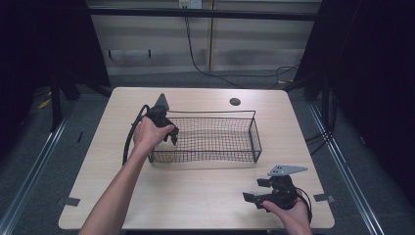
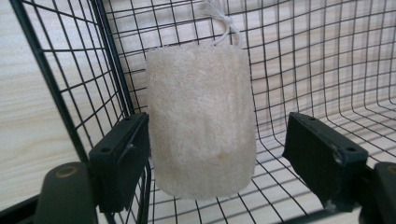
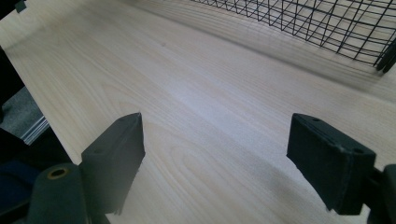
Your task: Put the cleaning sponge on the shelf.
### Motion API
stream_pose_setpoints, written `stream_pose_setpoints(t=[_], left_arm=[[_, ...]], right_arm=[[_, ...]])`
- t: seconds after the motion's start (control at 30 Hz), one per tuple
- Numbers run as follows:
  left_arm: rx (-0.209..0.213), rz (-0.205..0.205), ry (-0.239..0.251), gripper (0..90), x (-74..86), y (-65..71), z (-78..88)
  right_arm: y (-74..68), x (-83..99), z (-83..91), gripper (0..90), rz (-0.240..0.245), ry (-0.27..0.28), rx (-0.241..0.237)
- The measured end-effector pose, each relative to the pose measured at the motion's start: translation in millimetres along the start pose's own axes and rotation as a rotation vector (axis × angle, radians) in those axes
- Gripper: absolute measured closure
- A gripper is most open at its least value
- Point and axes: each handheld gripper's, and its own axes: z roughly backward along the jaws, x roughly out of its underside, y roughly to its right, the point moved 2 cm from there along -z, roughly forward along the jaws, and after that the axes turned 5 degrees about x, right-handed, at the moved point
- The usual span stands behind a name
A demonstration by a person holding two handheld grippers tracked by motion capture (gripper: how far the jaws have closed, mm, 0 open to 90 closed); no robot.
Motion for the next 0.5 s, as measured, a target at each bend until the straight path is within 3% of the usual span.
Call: stream_pose_setpoints(t=[0.17,0.23,0.43,0.5], left_arm=[[0.024,-0.021,0.012,20.5,2.8,-0.5,7.9],[0.047,-0.047,0.045,19.2,5.7,-0.9,13.2],[0.100,-0.097,0.075,17.8,11.3,-1.3,24.9],[0.139,-0.122,0.127,18.0,13.7,-2.3,30.8]], right_arm=[[0.0,0.0,0.2,18.8,0.002,0.000,-0.001],[-0.1,-0.1,0.0,18.8,0.001,-0.002,0.000],[-0.4,-0.1,0.1,18.8,0.004,-0.003,0.000],[-0.2,-0.2,0.1,18.8,0.005,-0.002,0.001]])
